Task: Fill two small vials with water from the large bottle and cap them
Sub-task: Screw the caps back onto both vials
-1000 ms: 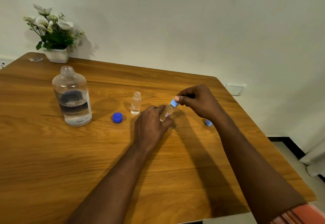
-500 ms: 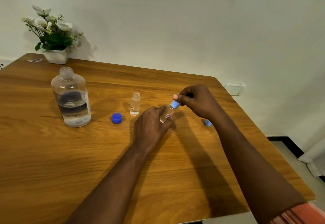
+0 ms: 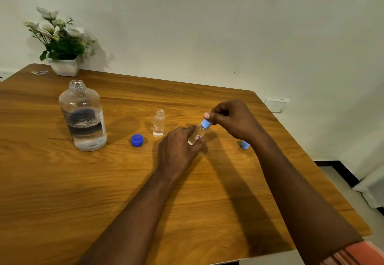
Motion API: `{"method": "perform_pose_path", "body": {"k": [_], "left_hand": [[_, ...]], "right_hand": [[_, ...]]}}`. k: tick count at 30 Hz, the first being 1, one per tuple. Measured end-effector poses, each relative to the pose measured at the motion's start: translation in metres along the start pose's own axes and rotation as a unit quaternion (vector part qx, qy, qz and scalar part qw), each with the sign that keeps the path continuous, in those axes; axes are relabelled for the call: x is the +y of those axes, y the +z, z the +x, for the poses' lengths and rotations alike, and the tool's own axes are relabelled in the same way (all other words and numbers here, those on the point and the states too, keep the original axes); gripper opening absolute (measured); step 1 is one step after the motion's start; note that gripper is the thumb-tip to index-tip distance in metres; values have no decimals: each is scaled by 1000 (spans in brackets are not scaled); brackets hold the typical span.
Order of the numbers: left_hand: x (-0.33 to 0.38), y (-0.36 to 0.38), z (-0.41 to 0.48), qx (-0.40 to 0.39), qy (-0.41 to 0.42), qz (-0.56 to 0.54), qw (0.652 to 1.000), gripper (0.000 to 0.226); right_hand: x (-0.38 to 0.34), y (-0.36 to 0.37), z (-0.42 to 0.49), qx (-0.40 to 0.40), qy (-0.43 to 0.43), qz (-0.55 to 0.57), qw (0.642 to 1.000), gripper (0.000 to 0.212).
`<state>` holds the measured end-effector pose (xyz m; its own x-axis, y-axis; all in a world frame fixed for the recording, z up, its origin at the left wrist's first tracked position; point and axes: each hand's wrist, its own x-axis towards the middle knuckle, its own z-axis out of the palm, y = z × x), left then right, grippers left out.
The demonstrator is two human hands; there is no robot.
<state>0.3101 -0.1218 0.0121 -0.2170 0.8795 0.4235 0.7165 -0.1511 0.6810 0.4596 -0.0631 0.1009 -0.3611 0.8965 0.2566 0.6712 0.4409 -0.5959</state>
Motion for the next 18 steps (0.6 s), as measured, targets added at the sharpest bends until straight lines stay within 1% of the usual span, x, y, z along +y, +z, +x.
{"method": "perform_pose_path", "body": {"k": [2, 6, 11, 14, 16, 18], "left_hand": [[0, -1, 0, 2, -1, -10, 1000, 32], [-1, 0, -1, 11, 6, -17, 1000, 32], [-1, 1, -1, 10, 8, -12, 1000, 30], [-1, 0, -2, 6, 5, -22, 1000, 28], [-1, -1, -2, -4, 4, -27, 1000, 26], [0, -1, -2, -9, 4, -30, 1000, 22]], "right_hand": [[0, -2, -1, -4, -2, 24, 1000, 21], [2, -8, -3, -66, -21, 36, 997, 28], [1, -6, -2, -57, -21, 38, 997, 23], [-2, -6, -2, -43, -23, 21, 999, 27], [-3, -6, -3, -58, -28, 6, 998, 33], [-3, -5, -3, -73, -28, 2, 997, 32]]}}
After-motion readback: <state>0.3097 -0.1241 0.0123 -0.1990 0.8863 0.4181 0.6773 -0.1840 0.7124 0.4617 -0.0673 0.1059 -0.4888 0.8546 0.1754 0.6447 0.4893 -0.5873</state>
